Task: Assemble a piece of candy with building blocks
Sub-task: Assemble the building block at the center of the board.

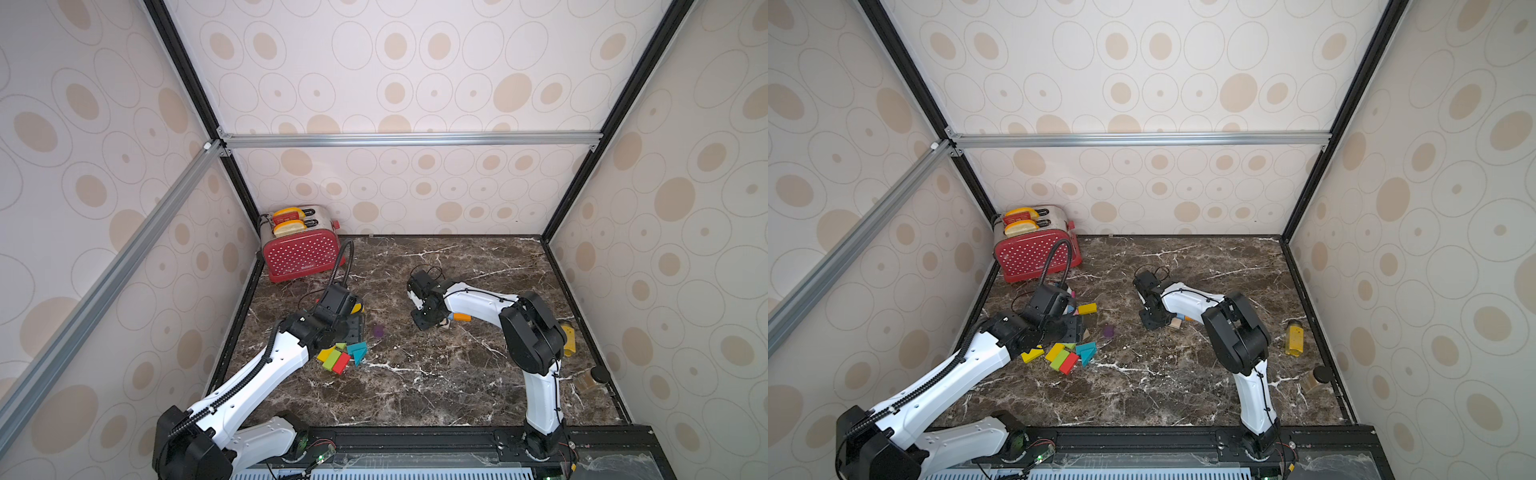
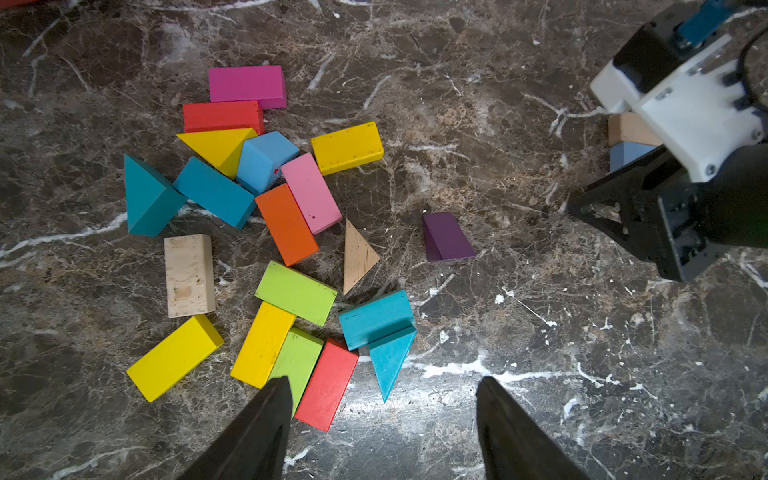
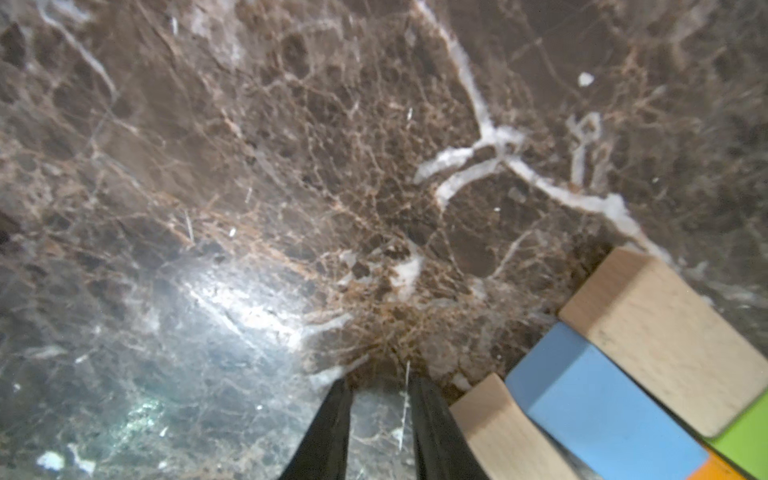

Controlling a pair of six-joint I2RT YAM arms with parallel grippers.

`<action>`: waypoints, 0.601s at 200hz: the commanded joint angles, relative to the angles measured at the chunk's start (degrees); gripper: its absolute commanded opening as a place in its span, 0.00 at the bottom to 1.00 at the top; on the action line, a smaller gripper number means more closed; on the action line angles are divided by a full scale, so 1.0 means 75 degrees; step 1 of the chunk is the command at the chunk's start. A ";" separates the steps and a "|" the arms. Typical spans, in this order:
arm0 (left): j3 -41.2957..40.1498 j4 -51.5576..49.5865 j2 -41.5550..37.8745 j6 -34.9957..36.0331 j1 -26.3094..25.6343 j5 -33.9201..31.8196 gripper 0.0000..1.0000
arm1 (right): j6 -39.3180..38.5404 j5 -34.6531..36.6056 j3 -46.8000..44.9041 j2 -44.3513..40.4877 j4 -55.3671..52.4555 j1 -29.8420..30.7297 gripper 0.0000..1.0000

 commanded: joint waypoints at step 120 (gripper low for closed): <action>0.0023 0.0001 0.0032 0.0102 0.0076 0.0073 0.72 | -0.0347 -0.0121 -0.0380 -0.0792 -0.0027 0.0031 0.31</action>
